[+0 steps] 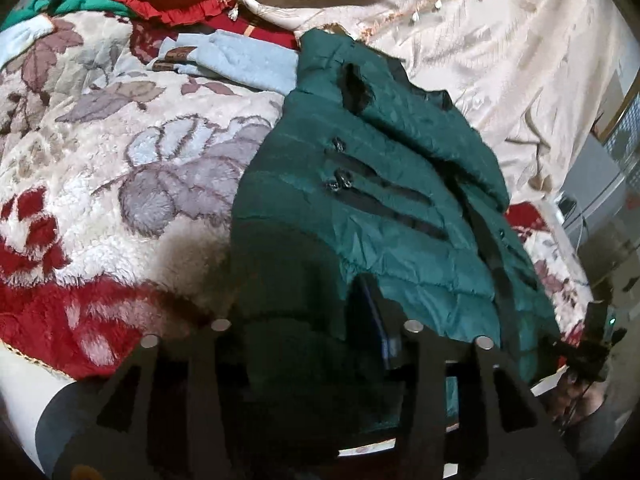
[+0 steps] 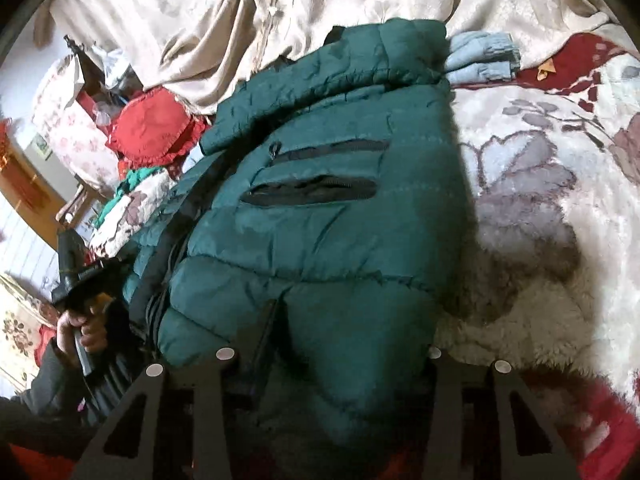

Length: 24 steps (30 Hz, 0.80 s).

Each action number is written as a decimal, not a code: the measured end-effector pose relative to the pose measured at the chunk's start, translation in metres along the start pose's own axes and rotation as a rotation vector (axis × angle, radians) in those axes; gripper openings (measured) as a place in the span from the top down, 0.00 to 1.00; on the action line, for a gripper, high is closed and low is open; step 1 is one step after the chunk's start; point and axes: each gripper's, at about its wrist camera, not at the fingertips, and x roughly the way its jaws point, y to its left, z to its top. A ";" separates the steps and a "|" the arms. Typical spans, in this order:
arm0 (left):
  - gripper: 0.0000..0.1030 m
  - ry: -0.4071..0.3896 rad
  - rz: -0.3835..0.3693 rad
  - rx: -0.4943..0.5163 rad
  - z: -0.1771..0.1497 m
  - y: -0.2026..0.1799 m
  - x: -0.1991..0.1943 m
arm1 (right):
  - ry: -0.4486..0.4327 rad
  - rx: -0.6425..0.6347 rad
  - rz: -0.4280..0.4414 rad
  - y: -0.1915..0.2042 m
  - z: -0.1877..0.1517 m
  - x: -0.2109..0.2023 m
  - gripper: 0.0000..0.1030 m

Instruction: Fold large clothes

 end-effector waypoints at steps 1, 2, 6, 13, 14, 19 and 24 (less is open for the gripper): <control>0.57 -0.002 0.005 0.006 -0.001 -0.001 0.001 | -0.010 0.011 -0.001 0.000 -0.002 0.000 0.54; 0.57 -0.006 0.007 0.008 -0.001 -0.001 0.000 | -0.007 0.005 -0.014 0.002 -0.002 -0.001 0.54; 0.56 -0.044 0.011 0.029 -0.001 -0.005 -0.004 | -0.030 -0.030 -0.008 0.011 -0.001 -0.012 0.58; 0.85 -0.044 0.074 0.055 -0.003 -0.007 -0.006 | -0.078 -0.056 -0.048 0.021 0.000 -0.024 0.80; 0.87 -0.048 0.070 0.061 -0.004 -0.007 -0.008 | -0.091 -0.078 -0.038 0.026 -0.001 -0.027 0.81; 0.85 -0.040 0.097 0.075 -0.007 -0.009 -0.006 | -0.078 -0.085 -0.085 0.022 -0.009 -0.014 0.82; 0.64 -0.016 0.110 0.036 -0.007 -0.003 0.000 | -0.064 -0.094 -0.095 0.023 -0.008 -0.014 0.81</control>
